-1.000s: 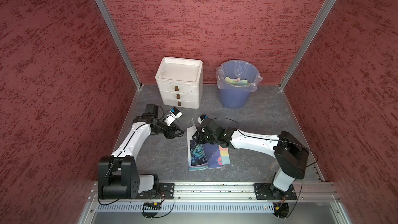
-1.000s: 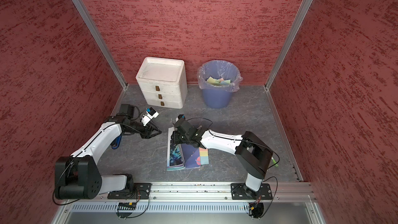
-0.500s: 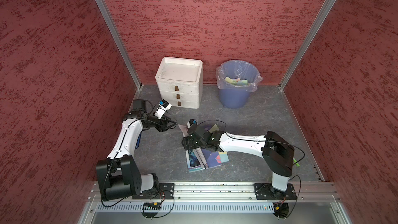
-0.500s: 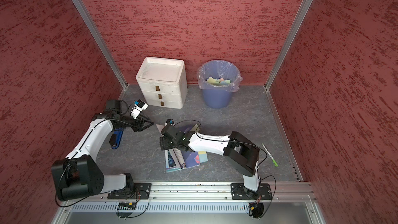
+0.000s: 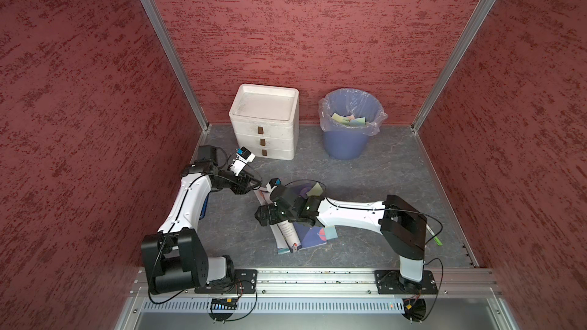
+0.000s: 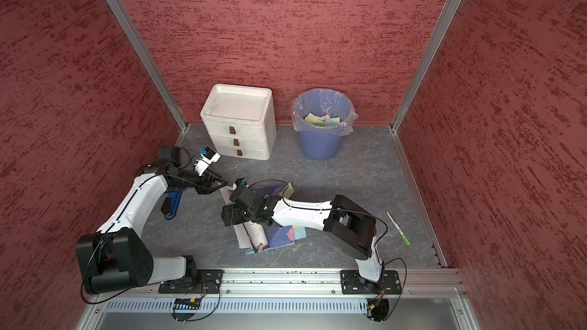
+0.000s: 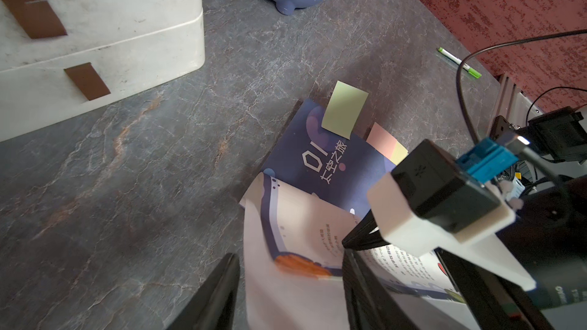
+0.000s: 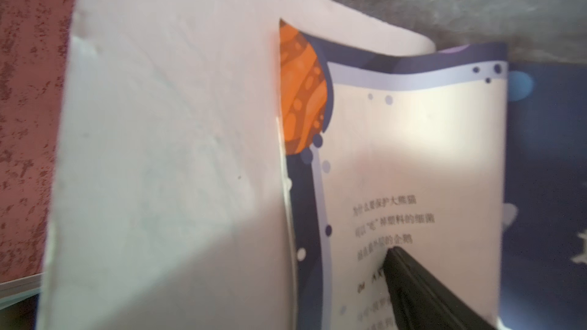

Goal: Peel off the used sticky note
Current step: Open the book at the center of the board.

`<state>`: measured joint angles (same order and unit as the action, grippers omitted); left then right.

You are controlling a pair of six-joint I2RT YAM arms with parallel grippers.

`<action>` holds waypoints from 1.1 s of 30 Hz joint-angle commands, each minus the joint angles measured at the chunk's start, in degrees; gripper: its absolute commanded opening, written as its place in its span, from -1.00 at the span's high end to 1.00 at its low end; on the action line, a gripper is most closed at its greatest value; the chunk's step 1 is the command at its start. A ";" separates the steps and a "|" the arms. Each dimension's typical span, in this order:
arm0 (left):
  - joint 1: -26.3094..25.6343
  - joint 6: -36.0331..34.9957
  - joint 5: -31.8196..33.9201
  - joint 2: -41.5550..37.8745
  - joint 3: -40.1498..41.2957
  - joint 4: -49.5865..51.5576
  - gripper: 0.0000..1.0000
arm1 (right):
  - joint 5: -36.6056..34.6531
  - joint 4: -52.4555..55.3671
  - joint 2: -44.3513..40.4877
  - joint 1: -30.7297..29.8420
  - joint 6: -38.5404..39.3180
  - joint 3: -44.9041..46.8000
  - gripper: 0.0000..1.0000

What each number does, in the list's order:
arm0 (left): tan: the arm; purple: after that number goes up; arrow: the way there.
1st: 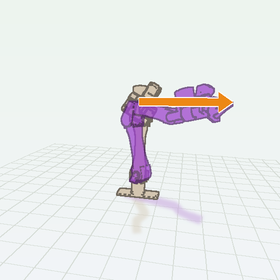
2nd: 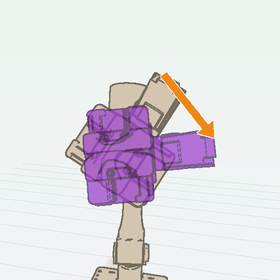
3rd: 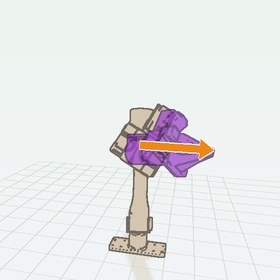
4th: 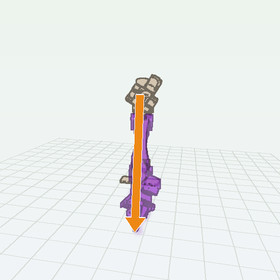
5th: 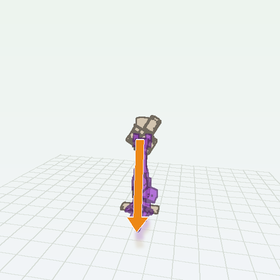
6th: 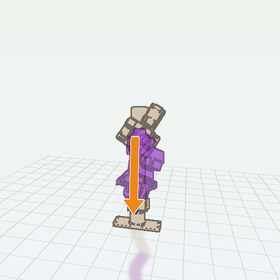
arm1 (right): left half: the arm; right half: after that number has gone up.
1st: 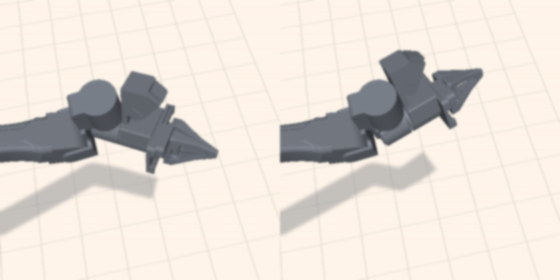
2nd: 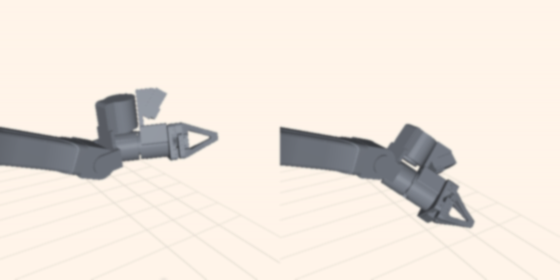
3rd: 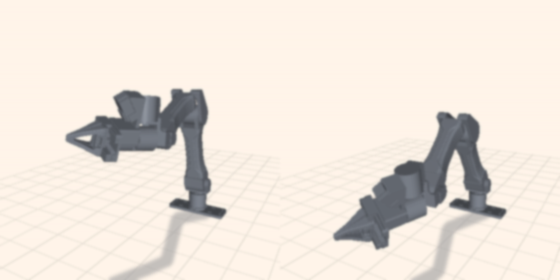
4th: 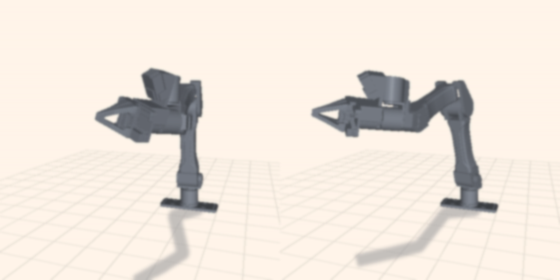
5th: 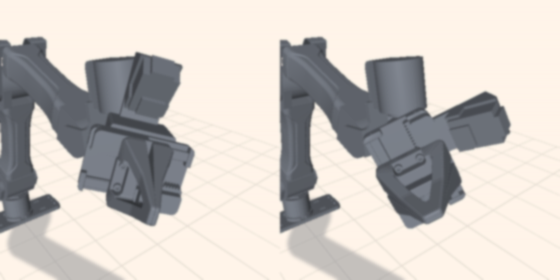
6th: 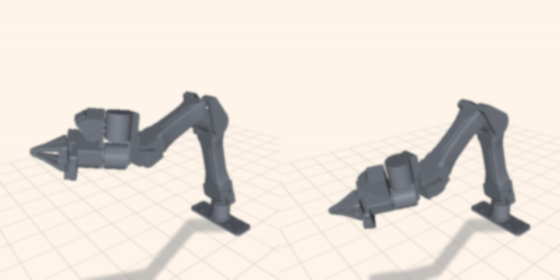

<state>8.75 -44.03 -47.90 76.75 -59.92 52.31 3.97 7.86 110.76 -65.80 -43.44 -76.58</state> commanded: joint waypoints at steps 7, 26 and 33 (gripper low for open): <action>-1.37 -5.62 2.43 -1.22 0.71 4.28 -0.11 | 7.04 -8.35 2.13 -1.72 -4.53 -0.55 -0.92; -1.16 -22.45 19.80 1.25 14.78 7.51 -0.07 | 8.82 -15.34 -0.25 -3.19 -5.82 4.20 -0.97; -0.84 -22.10 23.33 2.44 16.59 2.65 -0.07 | 9.76 -20.46 -4.91 -3.09 -7.73 10.13 -0.97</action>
<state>7.70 -65.04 -27.29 78.91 -44.03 58.08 13.28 -8.62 109.14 -68.93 -50.11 -68.05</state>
